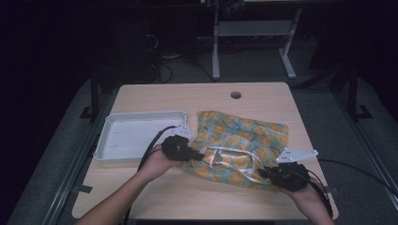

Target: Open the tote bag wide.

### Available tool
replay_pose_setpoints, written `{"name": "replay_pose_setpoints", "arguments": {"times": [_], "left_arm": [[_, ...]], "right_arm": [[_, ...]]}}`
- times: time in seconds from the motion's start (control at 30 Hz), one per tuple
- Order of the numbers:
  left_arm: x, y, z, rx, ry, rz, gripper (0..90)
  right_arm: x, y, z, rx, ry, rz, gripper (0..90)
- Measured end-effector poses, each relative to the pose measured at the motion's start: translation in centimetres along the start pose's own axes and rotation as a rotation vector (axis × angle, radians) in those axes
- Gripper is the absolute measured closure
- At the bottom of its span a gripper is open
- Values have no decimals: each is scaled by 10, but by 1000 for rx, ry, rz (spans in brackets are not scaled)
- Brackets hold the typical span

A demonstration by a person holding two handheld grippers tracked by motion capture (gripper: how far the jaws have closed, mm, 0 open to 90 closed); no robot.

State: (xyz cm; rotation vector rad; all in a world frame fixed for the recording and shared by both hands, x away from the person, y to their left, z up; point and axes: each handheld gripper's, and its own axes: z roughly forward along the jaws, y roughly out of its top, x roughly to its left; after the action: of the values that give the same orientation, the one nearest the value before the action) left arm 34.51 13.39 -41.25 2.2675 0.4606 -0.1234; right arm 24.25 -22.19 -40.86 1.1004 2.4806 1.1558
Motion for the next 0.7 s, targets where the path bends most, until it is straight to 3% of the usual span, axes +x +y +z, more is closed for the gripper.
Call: {"name": "replay_pose_setpoints", "arguments": {"times": [0.23, 0.27, 0.33, 0.53, 0.7], "left_arm": [[0, -16, 9, 40, 4, -23, 809], [-1, -17, 9, 38, 7, -29, 756], [-1, -18, 8, 40, 1, -31, 720], [-8, -14, -7, 16, -15, -42, 464], [-14, -10, -25, -24, -30, -34, 391]], "right_arm": [[7, -12, 11, 72, 8, 2, 777], [7, -13, 13, 85, 4, -9, 733], [7, -13, 13, 83, 2, -9, 705], [9, -13, 2, 66, -16, 22, 493], [15, -10, -13, 32, 3, 15, 373]]}}
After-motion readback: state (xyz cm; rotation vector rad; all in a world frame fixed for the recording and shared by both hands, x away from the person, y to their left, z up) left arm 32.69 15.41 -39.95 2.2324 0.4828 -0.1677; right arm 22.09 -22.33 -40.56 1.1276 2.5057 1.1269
